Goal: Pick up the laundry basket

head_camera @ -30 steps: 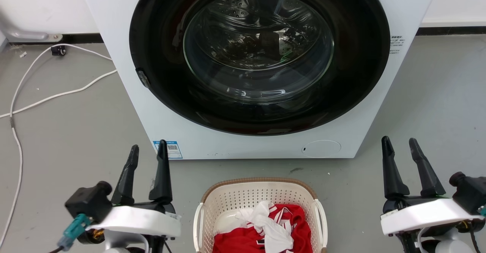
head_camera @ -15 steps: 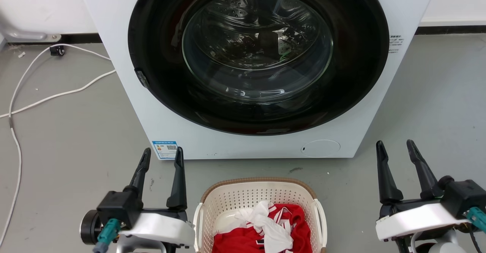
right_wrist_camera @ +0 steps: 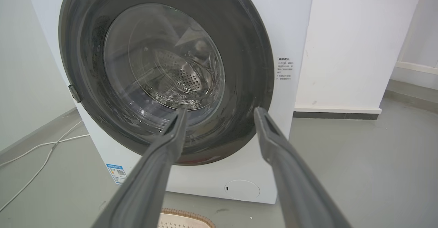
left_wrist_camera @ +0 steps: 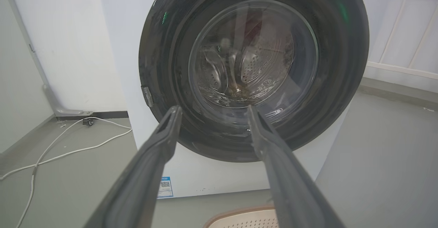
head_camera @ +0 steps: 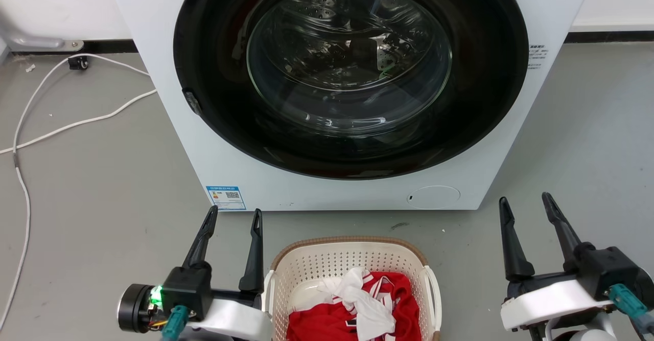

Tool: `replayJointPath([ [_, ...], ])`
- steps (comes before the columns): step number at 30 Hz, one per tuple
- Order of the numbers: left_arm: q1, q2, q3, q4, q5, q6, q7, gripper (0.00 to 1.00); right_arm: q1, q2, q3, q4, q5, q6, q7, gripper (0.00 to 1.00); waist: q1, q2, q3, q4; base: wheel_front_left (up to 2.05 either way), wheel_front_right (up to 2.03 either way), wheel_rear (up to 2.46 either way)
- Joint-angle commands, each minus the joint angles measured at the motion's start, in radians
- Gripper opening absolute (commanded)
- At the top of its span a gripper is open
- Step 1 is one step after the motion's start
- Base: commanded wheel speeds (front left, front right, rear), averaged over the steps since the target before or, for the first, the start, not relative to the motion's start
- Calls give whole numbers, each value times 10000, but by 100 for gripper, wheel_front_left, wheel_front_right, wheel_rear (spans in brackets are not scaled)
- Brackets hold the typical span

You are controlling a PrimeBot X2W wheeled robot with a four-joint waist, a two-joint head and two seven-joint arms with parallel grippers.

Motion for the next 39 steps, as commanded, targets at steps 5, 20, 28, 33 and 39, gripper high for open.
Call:
replayJointPath([
  [5, 108, 144, -256, 248, 607, 148, -150, 100, 25, -28, 86, 27, -599, -3, -179, 100, 0, 0, 43, -13, 0, 0, 0],
  [20, 387, -702, 745, 792, 937, -450, -436, 100, 27, -24, 24, 557, 44, -3, -469, 100, 0, 0, 141, -78, 0, 0, 0],
  [28, 460, -954, 1030, 962, 1542, -876, -540, 100, -1, -23, 24, 595, -176, -3, -544, 100, 0, 0, 141, -97, 0, 0, 0],
  [33, 476, -1035, 1159, 1011, 1630, -1029, -537, 100, -6, -23, 42, 613, -92, -3, -542, 100, 0, 0, 140, -91, 0, 0, 0],
  [39, 474, -1108, 1274, 1081, 1670, -1163, -537, 100, 0, -23, 35, 618, -38, -3, -542, 100, 0, 0, 146, -85, 0, 0, 0],
])
